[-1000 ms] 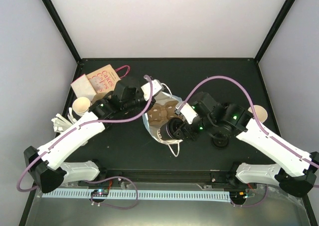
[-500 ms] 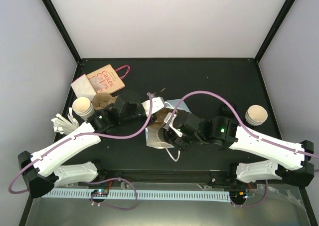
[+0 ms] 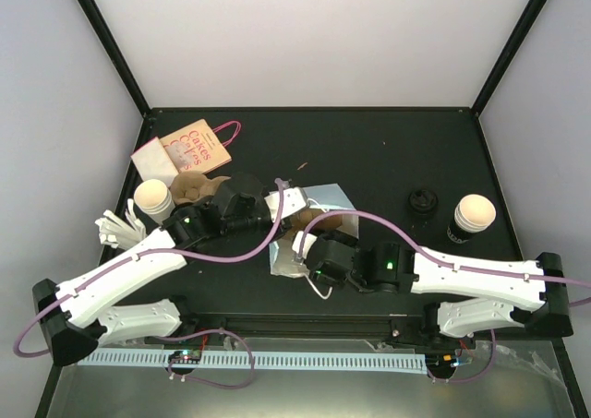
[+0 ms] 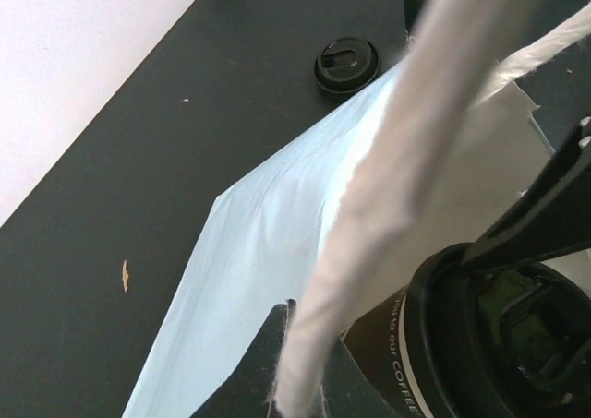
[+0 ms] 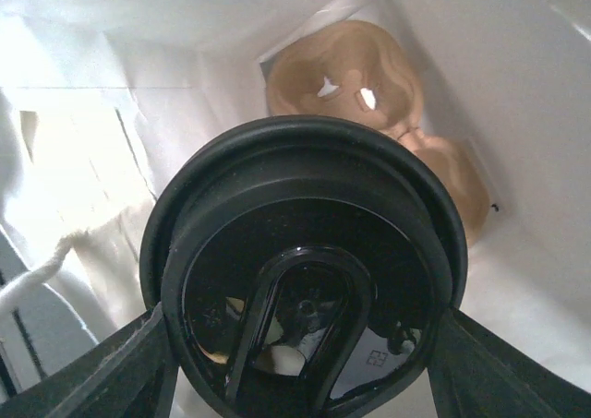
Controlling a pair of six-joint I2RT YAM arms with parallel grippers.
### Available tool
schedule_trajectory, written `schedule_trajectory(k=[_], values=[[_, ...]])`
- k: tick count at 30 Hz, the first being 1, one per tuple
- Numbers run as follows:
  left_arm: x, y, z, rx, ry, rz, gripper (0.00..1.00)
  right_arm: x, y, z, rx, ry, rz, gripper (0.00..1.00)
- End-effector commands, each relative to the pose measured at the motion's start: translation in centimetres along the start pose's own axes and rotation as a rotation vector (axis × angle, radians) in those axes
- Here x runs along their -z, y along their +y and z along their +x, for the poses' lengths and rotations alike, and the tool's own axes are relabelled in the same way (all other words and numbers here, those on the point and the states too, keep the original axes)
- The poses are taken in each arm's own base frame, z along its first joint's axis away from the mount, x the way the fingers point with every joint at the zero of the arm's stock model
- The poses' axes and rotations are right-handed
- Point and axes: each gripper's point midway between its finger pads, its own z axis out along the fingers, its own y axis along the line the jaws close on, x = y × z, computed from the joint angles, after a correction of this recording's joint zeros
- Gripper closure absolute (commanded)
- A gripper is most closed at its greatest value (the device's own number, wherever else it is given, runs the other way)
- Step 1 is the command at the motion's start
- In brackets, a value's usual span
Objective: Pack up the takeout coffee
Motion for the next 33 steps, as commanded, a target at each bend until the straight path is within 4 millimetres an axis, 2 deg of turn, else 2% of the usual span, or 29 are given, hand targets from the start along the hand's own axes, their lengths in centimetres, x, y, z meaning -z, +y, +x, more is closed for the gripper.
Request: schedule_trajectory(k=[1,7,15,20,28,33], values=[[1.1,-1.0,-0.2,0.005,-0.025,0.041,0.98,-0.2,-1.3,-1.0,0.086,-0.051,0.095,0.55],[1.9,-1.7,-0.1,-0.006,-0.049,0.066,0.99,-1.1,-0.9,-0.4,0.225,-0.040,0.114,0.55],[2.3,-2.4,0.2,-0.021,-0.077,0.087,0.98,-1.8,1.4,0.3,0.401,-0.037,0.052,0.56],[2.1,-3.9,0.6,-0.038,-0.068,0.172,0.98,-2.3,1.0,0.4,0.443,-0.027,0.096,0.56],[2.4,-4.3,-0.1,-0.040,-0.089,0.200,0.98,-3.3,0.6,-0.1,0.496,-0.015,0.157,0.56],[2.5,-4.6,-0.4,-0.033,-0.097,0.216,0.98,-3.5,-0.4,-0.5,0.533,-0.011,0.224,0.57]])
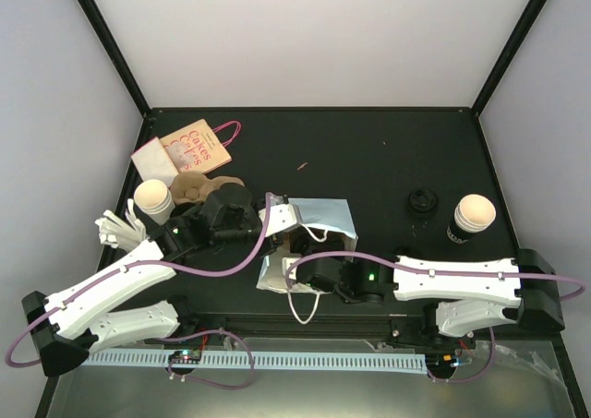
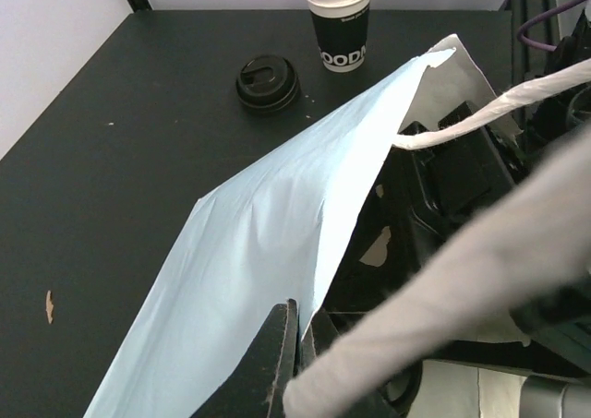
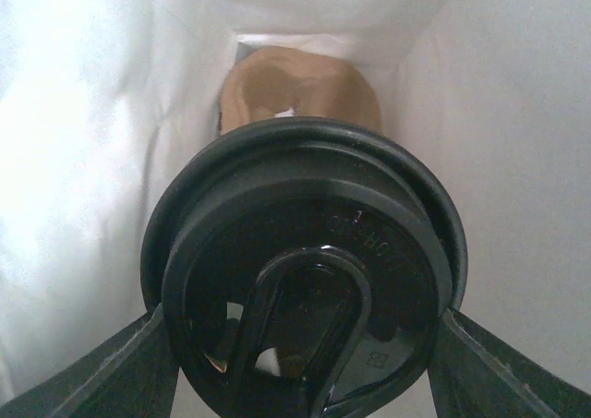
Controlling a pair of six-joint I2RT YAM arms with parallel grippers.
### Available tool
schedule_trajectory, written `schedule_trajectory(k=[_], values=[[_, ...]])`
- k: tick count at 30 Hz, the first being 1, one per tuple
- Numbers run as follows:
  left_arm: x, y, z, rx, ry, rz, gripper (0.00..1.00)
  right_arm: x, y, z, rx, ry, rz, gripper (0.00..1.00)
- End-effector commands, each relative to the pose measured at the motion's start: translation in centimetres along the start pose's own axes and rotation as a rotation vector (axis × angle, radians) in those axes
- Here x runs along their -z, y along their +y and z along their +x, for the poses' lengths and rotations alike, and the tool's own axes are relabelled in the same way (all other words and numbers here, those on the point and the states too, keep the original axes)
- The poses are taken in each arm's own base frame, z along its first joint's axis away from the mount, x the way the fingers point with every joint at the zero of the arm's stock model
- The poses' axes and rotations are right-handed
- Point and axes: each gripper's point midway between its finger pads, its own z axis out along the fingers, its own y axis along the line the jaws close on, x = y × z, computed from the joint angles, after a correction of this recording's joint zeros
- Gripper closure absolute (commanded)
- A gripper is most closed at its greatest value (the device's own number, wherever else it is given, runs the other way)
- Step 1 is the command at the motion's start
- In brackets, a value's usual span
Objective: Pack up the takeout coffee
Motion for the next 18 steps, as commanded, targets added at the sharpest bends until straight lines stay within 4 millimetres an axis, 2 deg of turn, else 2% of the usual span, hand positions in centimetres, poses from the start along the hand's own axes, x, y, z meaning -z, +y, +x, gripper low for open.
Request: schedule_trajectory(k=[1,5,13,18], values=[[0.3,-1.1,-1.2,-0.014,-0.038,0.059,0.98,-0.2,-1.7,0.0,0.040,0.011,0.108,0.57],[0.3,-1.3,-1.1,-0.017,-0.038,0.067,0.99,-1.0,-2.4,0.9,0.046,0.053,0.139,0.57],[0.6,-1.2,-1.5,-0.008,-0.043,0.065,0.98,-2.4,-0.9,1.7,0.079,0.109,0.092,0.57],[0.5,-1.3,-1.4,0.002,-0.036,0.072,0.98,-2.8,-0.8,1.9,0.089,0.140,0.095,0.58]])
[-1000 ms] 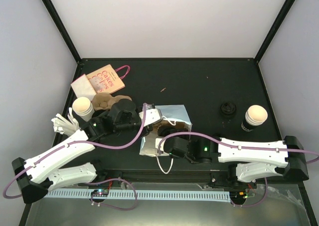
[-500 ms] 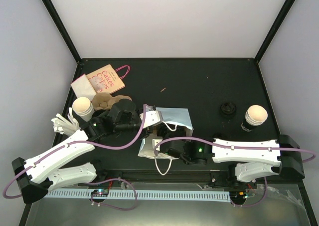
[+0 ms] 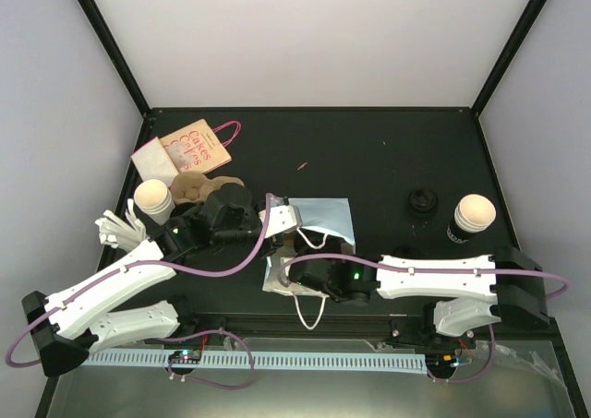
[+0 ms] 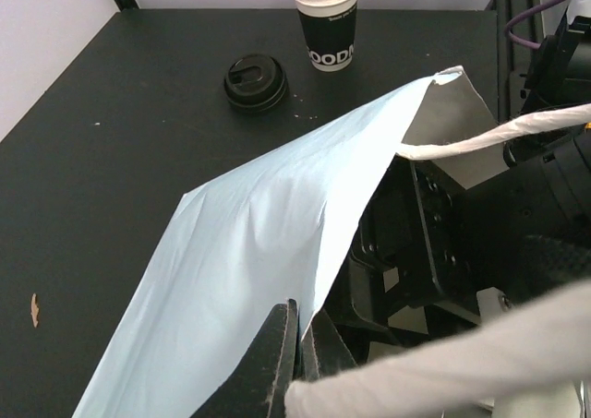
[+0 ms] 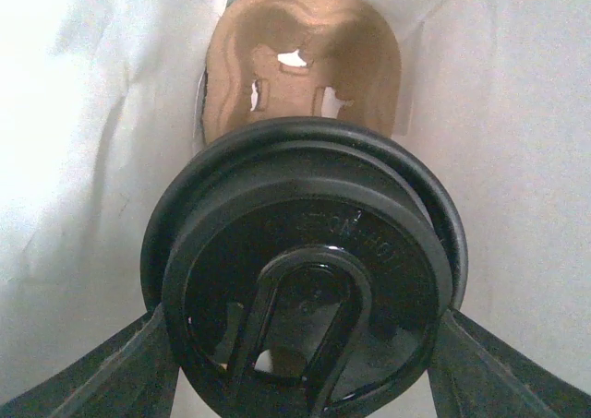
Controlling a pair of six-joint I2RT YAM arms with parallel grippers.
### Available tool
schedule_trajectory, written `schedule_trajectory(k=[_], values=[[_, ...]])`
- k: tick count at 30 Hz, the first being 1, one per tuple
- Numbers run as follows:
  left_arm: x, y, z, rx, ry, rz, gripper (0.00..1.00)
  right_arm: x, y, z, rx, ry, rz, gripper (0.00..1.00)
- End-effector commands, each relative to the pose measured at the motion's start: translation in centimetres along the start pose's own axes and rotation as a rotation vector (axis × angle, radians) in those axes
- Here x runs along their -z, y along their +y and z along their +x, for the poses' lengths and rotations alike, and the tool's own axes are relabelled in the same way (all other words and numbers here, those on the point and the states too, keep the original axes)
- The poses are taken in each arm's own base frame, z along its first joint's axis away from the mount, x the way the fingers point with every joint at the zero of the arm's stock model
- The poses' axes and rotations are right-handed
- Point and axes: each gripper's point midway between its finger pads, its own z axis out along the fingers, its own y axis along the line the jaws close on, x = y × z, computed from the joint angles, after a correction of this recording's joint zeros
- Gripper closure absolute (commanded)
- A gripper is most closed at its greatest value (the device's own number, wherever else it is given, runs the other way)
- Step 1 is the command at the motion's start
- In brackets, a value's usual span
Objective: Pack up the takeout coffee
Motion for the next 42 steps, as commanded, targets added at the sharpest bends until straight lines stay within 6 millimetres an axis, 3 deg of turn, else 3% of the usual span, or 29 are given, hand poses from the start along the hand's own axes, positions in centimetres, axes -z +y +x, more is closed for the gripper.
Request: schedule_trajectory(k=[1,8,15,25,30,42], values=[[0.4,-0.8,-1.4,0.001,-0.031,0.042,0.98,-0.1,-0.6,0.2,-0.012,0.027,0.027,0.58],[0.2,-0.5,-1.1,0.010,-0.015,0.029,0.99,0.9,-1.8,0.2,-0.044,0.015,0.029,0.60],[0.0,-0.4,-1.0,0.019,-0.003,0.028,0.98,1.5,-1.7,1.7,-0.045,0.061,0.018,0.59],[0.3,-1.0,-2.2,0.037,-0.029,0.073,0.98,-0.5,-1.1,0.1,-0.060,0.031,0.038,0.59],[0.3,-1.1,-2.1,0.042,-0.031,0.077,0.99,-1.3,-0.8,0.5,-0.046,0.062,0.038,0.59],[-0.4,-0.9,-1.6,0.042,0.000,0.079,0.98,1.0,-1.9,-0.7,-0.077,-0.026,0.023,0.60]])
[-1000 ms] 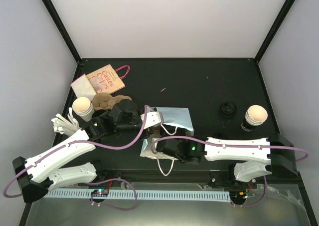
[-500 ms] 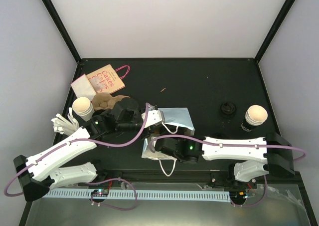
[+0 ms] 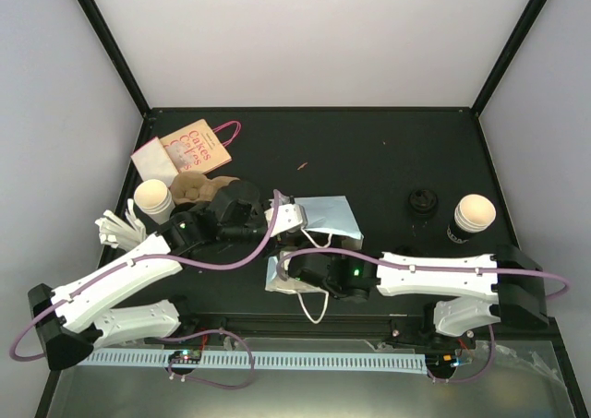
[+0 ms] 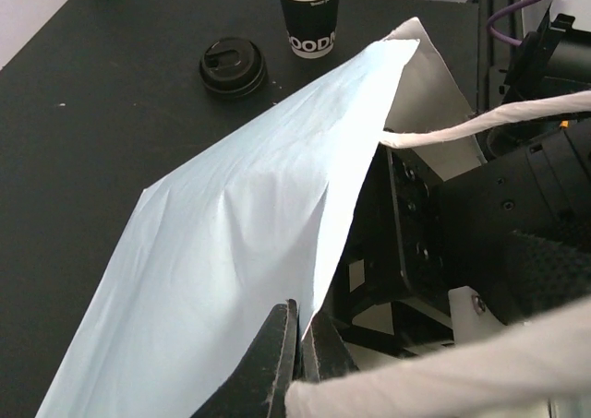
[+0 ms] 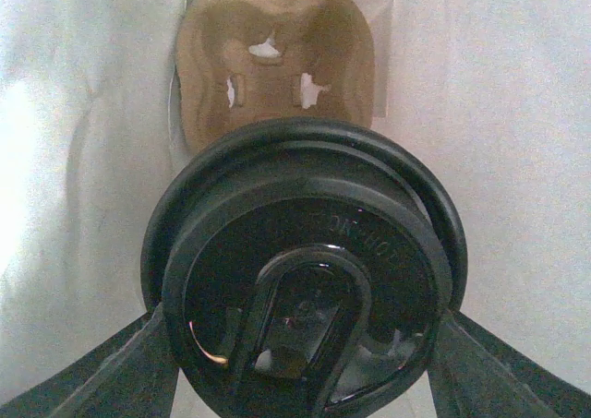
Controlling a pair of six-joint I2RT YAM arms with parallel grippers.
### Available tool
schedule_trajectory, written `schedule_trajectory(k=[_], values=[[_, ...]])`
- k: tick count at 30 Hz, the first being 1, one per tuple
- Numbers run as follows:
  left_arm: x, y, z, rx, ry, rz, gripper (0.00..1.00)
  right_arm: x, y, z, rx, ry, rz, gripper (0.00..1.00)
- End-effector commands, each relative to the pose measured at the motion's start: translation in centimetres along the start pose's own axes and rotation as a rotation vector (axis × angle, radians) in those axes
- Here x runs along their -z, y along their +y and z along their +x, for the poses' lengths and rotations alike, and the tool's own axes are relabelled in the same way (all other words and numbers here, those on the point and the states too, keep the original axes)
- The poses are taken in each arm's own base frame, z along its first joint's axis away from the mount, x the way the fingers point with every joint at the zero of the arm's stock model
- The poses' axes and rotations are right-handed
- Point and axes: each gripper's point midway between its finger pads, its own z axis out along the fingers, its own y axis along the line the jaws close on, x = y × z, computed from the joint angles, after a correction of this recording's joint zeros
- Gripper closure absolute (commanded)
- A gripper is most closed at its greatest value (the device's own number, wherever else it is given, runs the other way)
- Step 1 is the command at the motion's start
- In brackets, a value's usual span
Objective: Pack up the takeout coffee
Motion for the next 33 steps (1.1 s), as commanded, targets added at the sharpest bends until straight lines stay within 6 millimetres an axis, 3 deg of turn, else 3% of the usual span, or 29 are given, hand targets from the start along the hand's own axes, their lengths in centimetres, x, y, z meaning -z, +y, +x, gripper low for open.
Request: schedule_trajectory(k=[1,14,33], values=[[0.4,-0.5,-1.8,-0.006,-0.038,0.033,0.98,1.4,-0.9,-1.0,-0.031,-0.063,0.002,0.60],[0.6,-0.8,-2.3,-0.002,-0.053,0.053,0.98,1.4,-1.7,-4.1,-0.062,-0.190,0.029,0.60],[1.2,-0.8,-2.8,-0.004,-0.044,0.049,0.98,-0.9,1.9,-1.7,0.007,-0.065,-0.050,0.60]])
